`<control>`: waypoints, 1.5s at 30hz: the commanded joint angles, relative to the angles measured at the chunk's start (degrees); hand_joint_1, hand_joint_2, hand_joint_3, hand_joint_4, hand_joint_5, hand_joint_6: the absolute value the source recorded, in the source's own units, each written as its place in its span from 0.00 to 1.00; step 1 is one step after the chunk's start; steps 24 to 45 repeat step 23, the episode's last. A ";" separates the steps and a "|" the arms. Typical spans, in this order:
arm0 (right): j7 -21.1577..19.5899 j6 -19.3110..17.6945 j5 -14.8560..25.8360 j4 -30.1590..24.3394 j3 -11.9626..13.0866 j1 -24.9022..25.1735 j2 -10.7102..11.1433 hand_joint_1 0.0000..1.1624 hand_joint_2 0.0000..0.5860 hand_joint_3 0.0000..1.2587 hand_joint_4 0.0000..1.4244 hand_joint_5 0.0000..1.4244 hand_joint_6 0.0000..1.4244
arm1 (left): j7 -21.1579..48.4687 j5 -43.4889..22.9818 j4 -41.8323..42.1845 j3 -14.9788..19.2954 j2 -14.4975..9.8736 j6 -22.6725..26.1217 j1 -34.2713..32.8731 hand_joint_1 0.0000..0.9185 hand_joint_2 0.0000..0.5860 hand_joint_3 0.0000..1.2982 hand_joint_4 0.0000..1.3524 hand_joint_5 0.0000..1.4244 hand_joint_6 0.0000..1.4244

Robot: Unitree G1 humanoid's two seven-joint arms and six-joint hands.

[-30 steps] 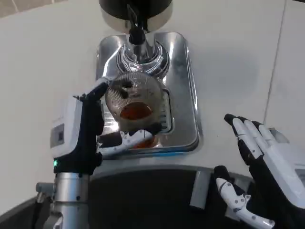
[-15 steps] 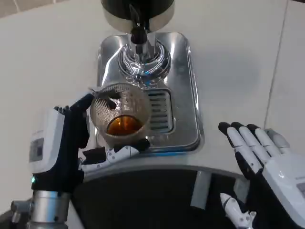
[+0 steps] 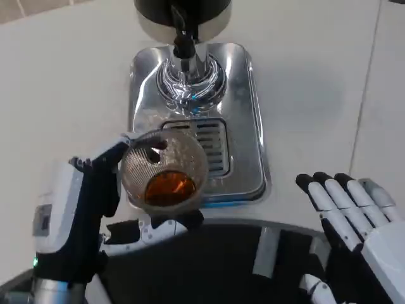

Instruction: Grasp the cup under the faucet to collect the drink, then remove the cup.

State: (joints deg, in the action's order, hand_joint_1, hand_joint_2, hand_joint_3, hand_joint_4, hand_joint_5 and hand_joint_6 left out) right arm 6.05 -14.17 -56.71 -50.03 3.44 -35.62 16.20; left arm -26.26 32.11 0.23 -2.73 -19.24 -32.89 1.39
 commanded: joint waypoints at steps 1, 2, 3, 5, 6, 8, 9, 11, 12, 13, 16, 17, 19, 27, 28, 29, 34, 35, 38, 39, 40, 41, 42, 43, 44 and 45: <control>-0.80 -1.66 1.44 0.17 1.33 -0.91 0.48 0.00 1.00 0.00 0.00 0.00 0.00 | 0.56 -0.22 3.00 0.96 0.12 -2.44 1.93 0.81 0.00 0.89 0.90 0.99 1.00; -0.68 -1.86 1.68 0.33 1.33 -0.77 0.60 0.00 1.00 0.00 0.00 0.00 0.00 | 0.70 -0.20 3.41 0.98 0.27 -2.47 2.28 0.81 0.00 0.89 0.90 0.99 1.00; -0.58 -2.03 1.84 0.44 1.35 -0.67 0.66 0.00 1.00 0.00 0.00 0.00 0.00 | 0.84 -0.17 3.82 0.99 0.44 -2.47 2.61 0.81 0.00 0.89 0.90 0.99 1.00; -0.46 -2.33 1.82 0.61 1.25 -0.44 0.66 0.00 1.00 0.00 0.00 0.00 0.00 | 1.12 -0.13 4.42 1.01 0.70 -2.46 3.04 0.81 0.00 0.89 0.90 0.99 1.00; -0.44 -2.46 1.78 0.66 1.23 -0.37 0.63 0.00 1.00 0.00 0.00 0.00 0.00 | 1.26 -0.02 4.81 0.94 0.85 -2.46 3.35 0.81 0.00 0.89 0.90 0.99 1.00; -0.06 -2.47 1.60 0.78 1.13 -0.16 0.61 0.00 1.00 0.00 0.00 0.00 0.00 | 1.51 0.12 5.31 0.89 1.10 -2.41 3.76 0.81 0.00 0.89 0.90 0.99 1.00; 0.15 -2.38 1.61 0.78 1.10 -0.07 0.58 0.00 1.00 0.00 0.00 0.00 0.00 | 1.67 0.13 5.51 0.88 1.27 -2.30 3.97 0.81 0.00 0.89 0.90 0.99 1.00; 0.63 -2.30 2.05 0.54 1.13 0.17 0.71 0.00 1.00 0.00 0.00 0.00 0.00 | 1.97 0.26 5.86 0.77 1.68 -2.20 4.40 0.81 0.00 0.89 0.90 0.99 1.00; 0.82 -2.34 2.33 0.40 1.15 0.29 0.81 0.00 1.00 0.00 0.00 0.00 0.00 | 2.11 0.34 6.03 0.70 1.84 -2.25 4.59 0.81 0.00 0.89 0.90 0.99 1.00; 0.95 -2.38 2.54 0.33 1.17 0.38 0.88 0.00 1.00 0.00 0.00 0.00 0.00 | 2.32 0.37 6.27 0.66 1.96 -2.32 4.76 0.81 0.00 0.89 0.90 0.99 1.00; 0.93 -2.97 3.26 0.04 1.61 0.03 1.35 0.00 1.00 0.00 0.00 0.00 0.00 | 3.32 0.19 7.74 0.75 1.90 -2.49 5.84 0.81 0.00 0.89 0.90 0.99 1.00; 0.89 -3.24 3.54 -0.08 1.80 -0.18 1.56 0.00 1.00 0.00 0.00 0.00 0.00 | 3.57 0.23 8.12 0.81 1.80 -2.64 6.23 0.81 0.00 0.89 0.90 0.99 1.00; 0.91 -3.62 3.98 -0.21 2.10 -0.45 1.76 0.00 1.00 0.00 0.00 0.00 0.00 | 4.11 -0.05 8.91 1.14 1.52 -3.08 7.42 0.81 0.00 0.89 0.90 0.99 1.00; 0.96 -4.26 4.65 -0.70 2.42 -1.43 1.74 0.00 1.00 0.00 0.00 0.00 0.00 | 5.03 -0.63 9.87 1.87 1.20 -3.72 9.03 0.81 0.00 0.89 0.90 0.99 1.00; 0.96 -4.26 4.65 -0.70 2.42 -1.43 1.74 0.00 1.00 0.00 0.00 0.00 0.00 | 5.03 -0.63 9.87 1.87 1.20 -3.72 9.03 0.81 0.00 0.89 0.90 0.99 1.00; 0.96 -4.26 4.65 -0.70 2.42 -1.43 1.74 0.00 1.00 0.00 0.00 0.00 0.00 | 5.03 -0.63 9.87 1.87 1.20 -3.72 9.03 0.81 0.00 0.89 0.90 0.99 1.00; 0.96 -4.26 4.65 -0.70 2.42 -1.43 1.74 0.00 1.00 0.00 0.00 0.00 0.00 | 5.03 -0.63 9.87 1.87 1.20 -3.72 9.03 0.81 0.00 0.89 0.90 0.99 1.00; 0.96 -4.26 4.65 -0.70 2.42 -1.43 1.74 0.00 1.00 0.00 0.00 0.00 0.00 | 5.03 -0.63 9.87 1.87 1.20 -3.72 9.03 0.81 0.00 0.89 0.90 0.99 1.00; 0.96 -4.26 4.65 -0.70 2.42 -1.43 1.74 0.00 1.00 0.00 0.00 0.00 0.00 | 5.03 -0.63 9.87 1.87 1.20 -3.72 9.03 0.81 0.00 0.89 0.90 0.99 1.00; 0.96 -4.26 4.65 -0.70 2.42 -1.43 1.74 0.00 1.00 0.00 0.00 0.00 0.00 | 5.03 -0.63 9.87 1.87 1.20 -3.72 9.03 0.81 0.00 0.89 0.90 0.99 1.00; 0.96 -4.26 4.65 -0.70 2.42 -1.43 1.74 0.00 1.00 0.00 0.00 0.00 0.00 | 5.03 -0.63 9.87 1.87 1.20 -3.72 9.03 0.81 0.00 0.89 0.90 0.99 1.00; 0.96 -4.26 4.65 -0.70 2.42 -1.43 1.74 0.00 1.00 0.00 0.00 0.00 0.00 | 5.03 -0.63 9.87 1.87 1.20 -3.72 9.03 0.81 0.00 0.89 0.90 0.99 1.00; 0.96 -4.26 4.65 -0.70 2.42 -1.43 1.74 0.00 1.00 0.00 0.00 0.00 0.00 | 5.03 -0.63 9.87 1.87 1.20 -3.72 9.03 0.81 0.00 0.89 0.90 0.99 1.00; 0.96 -4.26 4.65 -0.70 2.42 -1.43 1.74 0.00 1.00 0.00 0.00 0.00 0.00 | 5.03 -0.63 9.87 1.87 1.20 -3.72 9.03 0.81 0.00 0.89 0.90 0.99 1.00; 0.96 -4.26 4.65 -0.70 2.42 -1.43 1.74 0.00 1.00 0.00 0.00 0.00 0.00 | 5.03 -0.63 9.87 1.87 1.20 -3.72 9.03 0.81 0.00 0.89 0.90 0.99 1.00; 0.96 -4.26 4.65 -0.70 2.42 -1.43 1.74 0.00 1.00 0.00 0.00 0.00 0.00 | 5.03 -0.63 9.87 1.87 1.20 -3.72 9.03 0.81 0.00 0.89 0.90 0.99 1.00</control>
